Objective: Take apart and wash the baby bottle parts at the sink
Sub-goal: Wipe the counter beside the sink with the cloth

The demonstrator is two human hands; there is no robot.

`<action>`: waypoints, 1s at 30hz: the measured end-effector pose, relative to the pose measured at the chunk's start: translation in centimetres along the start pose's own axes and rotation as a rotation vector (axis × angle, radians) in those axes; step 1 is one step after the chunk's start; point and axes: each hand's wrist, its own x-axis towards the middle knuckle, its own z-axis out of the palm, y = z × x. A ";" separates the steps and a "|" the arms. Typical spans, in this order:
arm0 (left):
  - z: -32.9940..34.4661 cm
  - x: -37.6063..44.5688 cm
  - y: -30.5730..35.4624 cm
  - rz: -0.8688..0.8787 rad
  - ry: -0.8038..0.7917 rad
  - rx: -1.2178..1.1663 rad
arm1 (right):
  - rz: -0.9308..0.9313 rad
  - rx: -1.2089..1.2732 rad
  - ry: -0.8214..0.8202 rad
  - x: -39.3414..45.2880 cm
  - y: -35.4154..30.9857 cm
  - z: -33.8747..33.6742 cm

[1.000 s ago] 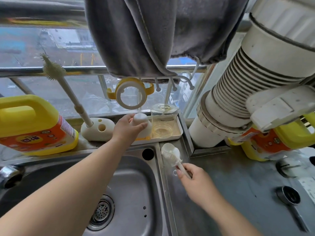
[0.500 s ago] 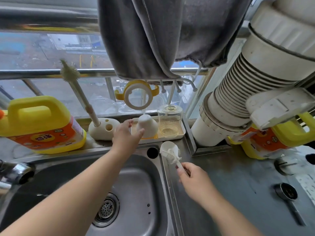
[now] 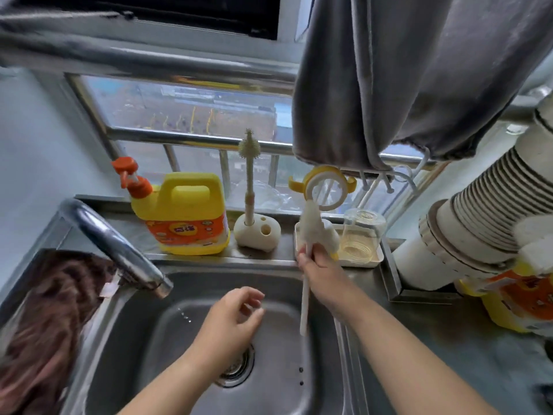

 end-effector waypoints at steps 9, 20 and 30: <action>-7.8 -4.4 -6.2 -0.151 0.325 0.202 | -0.180 -0.107 0.062 4.8 -5.3 0.5; -10.3 1.9 -10.5 -0.723 0.471 -0.588 | -0.117 -0.022 0.165 5.1 -3.1 3.8; -7.8 4.9 -9.7 -0.804 0.588 -1.181 | -0.092 -0.018 0.130 4.2 -2.0 4.2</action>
